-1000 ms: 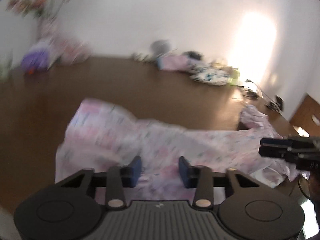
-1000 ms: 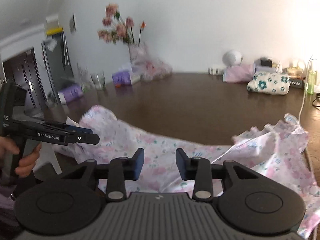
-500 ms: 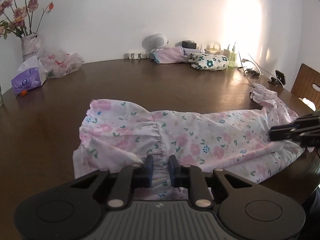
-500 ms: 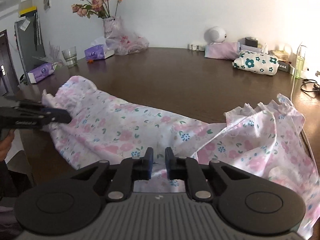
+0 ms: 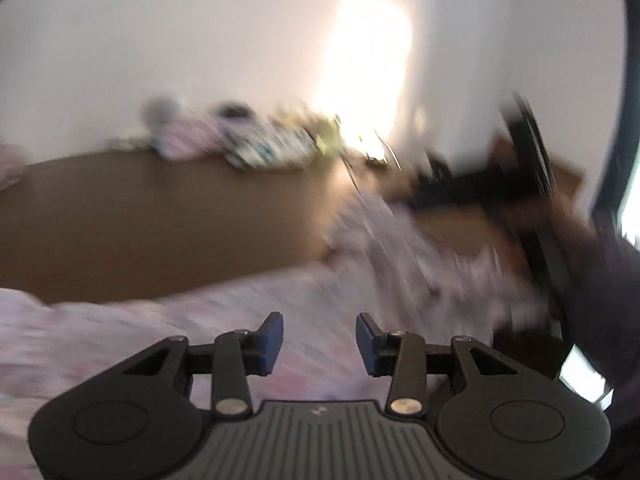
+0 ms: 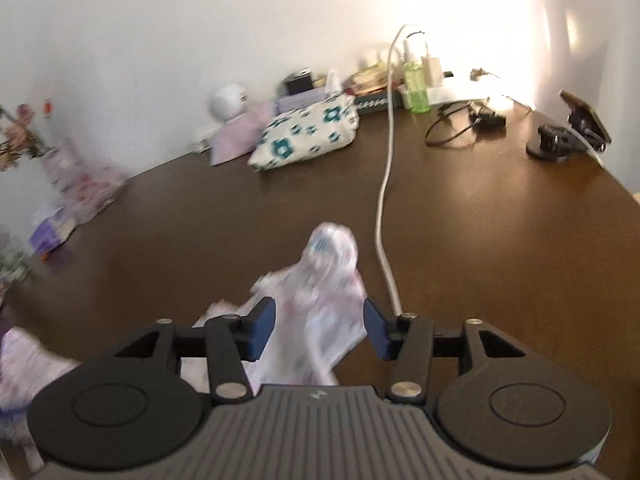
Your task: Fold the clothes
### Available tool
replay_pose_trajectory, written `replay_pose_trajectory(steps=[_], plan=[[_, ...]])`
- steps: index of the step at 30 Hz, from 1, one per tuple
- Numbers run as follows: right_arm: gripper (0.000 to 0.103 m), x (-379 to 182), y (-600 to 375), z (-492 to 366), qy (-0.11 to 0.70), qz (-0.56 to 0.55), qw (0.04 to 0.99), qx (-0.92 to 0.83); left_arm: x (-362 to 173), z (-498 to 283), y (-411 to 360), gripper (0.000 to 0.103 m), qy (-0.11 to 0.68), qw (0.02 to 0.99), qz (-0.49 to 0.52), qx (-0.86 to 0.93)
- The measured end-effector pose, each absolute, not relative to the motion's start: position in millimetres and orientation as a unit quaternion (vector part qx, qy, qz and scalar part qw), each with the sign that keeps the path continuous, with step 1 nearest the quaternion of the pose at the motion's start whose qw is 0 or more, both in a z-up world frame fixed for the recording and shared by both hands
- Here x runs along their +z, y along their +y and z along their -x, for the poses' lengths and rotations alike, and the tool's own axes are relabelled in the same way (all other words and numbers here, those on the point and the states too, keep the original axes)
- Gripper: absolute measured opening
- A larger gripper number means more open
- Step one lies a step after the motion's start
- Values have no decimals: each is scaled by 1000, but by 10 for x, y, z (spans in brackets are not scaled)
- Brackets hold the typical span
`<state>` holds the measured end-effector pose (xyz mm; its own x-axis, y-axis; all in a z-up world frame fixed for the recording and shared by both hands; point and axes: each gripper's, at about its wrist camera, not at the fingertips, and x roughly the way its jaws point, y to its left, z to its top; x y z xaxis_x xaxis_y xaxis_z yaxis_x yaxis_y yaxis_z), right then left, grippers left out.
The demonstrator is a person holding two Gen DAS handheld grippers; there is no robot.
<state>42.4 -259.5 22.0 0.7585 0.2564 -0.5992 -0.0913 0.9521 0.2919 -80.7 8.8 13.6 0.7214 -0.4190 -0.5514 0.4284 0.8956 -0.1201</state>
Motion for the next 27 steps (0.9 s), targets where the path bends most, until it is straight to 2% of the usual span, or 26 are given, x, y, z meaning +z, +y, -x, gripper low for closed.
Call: replay_pose_trajectory(steps=[2,5,9,11,13,16,18,22,24,27], plan=[[48,180,-2557,-544,333,-116,931,95,24,814,-12,38,306,923,-6,-234],[35,97,-2488,-650,341,-96,930,101,-61,861,-63,38,311,922,-4,-230],[10,15,-2427,-657,352,-74,929,88,-49,858,-96,38,309,923,-10,-227],[3,40,-2385,-620,347,-63,932,88,-56,874,-138,42,303,926,-21,-226],[3,147,-2355,-511,320,-50,942,88,-97,899,-140,47,295,927,-25,-229],[3,438,-2278,-190,242,-21,963,116,-92,913,-90,47,288,929,-7,-231],[3,624,-2193,108,183,-6,964,192,-15,951,91,48,265,931,42,-247],[3,592,-1977,719,162,113,928,316,140,1019,603,64,225,933,154,-236],[3,567,-1884,999,153,168,904,363,168,1038,762,64,219,934,179,-219],[3,419,-2177,881,205,146,942,223,161,1028,802,64,219,938,175,-205]])
